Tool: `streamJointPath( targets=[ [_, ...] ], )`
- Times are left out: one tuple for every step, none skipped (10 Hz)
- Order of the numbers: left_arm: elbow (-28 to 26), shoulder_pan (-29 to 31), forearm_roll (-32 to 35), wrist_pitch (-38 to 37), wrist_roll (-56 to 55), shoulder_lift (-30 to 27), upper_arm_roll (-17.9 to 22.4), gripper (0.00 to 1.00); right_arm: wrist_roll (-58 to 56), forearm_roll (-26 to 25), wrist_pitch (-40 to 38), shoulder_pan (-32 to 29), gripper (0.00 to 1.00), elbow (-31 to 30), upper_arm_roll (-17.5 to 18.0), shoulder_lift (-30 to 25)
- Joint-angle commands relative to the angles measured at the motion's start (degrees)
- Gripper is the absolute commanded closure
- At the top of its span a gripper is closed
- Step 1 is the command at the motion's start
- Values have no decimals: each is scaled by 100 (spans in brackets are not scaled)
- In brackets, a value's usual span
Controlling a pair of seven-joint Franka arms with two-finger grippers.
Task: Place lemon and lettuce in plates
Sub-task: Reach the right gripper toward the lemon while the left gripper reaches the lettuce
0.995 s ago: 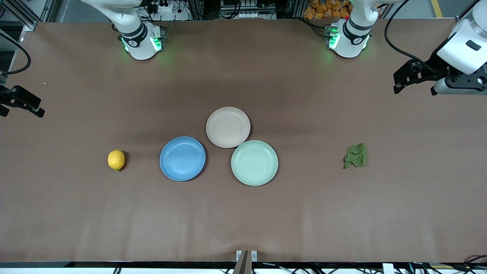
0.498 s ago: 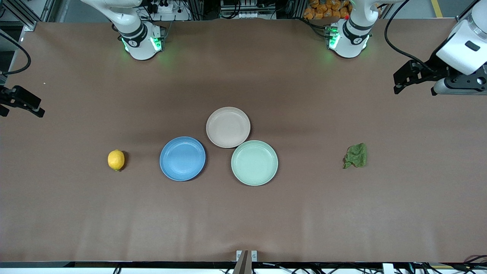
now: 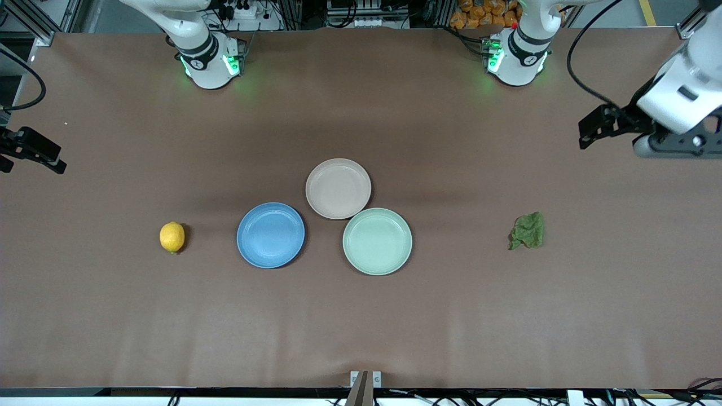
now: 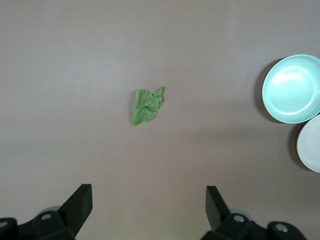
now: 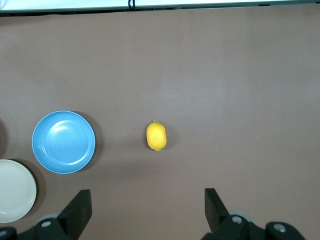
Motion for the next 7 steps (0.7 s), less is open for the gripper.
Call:
streamJointPath(
  targets=[
    [95,56,122,386,84,398,0,0,-41,6,-119,-22,0,172,12,82],
    [8,126,122,553,92,495,1,0,-41,6,-119,-13,0,128,12,82],
    [-80,170,113,781,118,635,1,0,-58,15,-128,-13,0,110,12,99],
    [-255,170,122,1018,162,767,1,0,-58,15,-250,-4,0,119,12,178],
    [-509,179,130,1299,250,829,9,0,-50,41,-373,-4,0,84,12,353],
    [-798,222,130,1746,355,943,9,0,-67,58,-400,4,0,84,21,885],
    [-1114,232,130,2237,504,1057,9,0,-76,85,-522,-4,0,66,21,943]
  ],
)
